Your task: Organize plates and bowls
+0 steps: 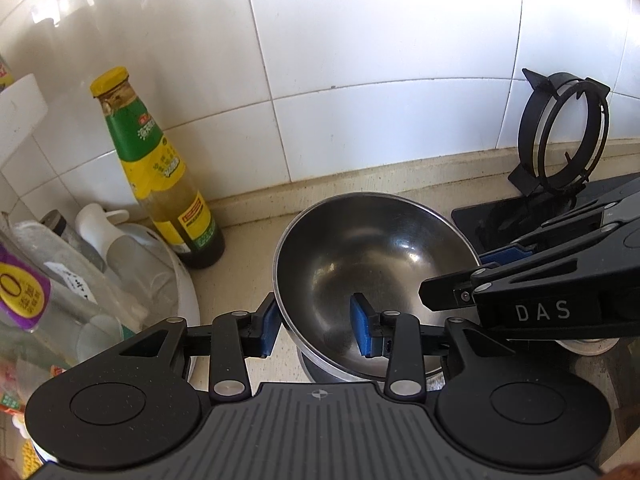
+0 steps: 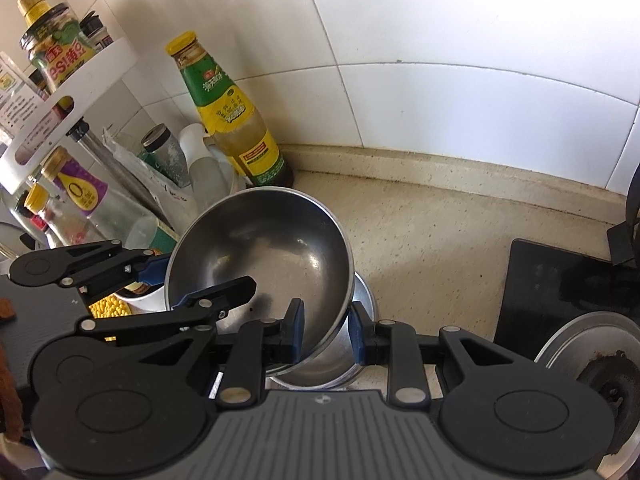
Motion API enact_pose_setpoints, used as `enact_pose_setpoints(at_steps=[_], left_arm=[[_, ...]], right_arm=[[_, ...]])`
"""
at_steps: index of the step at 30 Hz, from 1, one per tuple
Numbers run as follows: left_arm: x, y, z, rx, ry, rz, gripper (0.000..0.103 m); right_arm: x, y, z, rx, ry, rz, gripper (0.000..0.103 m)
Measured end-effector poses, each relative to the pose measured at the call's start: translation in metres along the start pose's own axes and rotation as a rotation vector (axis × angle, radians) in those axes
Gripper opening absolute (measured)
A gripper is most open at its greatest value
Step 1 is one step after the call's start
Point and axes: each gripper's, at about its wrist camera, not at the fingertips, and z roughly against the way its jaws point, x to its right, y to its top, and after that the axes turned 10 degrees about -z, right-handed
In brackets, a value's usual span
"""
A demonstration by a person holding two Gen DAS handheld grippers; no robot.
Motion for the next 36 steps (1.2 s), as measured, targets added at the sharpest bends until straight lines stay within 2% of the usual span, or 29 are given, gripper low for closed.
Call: enact_pose_setpoints(at_steps=[18, 36], left_arm=[[0.002, -0.02, -0.005, -0.045, -0.012, 0.026, 0.045], [0.01, -0.02, -0.022, -0.082, 0.002, 0.079, 0.045]], right_arm=[[-0.004, -0.011, -0.014, -0.061, -0.004, 0.024, 0.029], [0.005, -0.008, -0.024, -0.095, 0.002, 0.051, 0.029]])
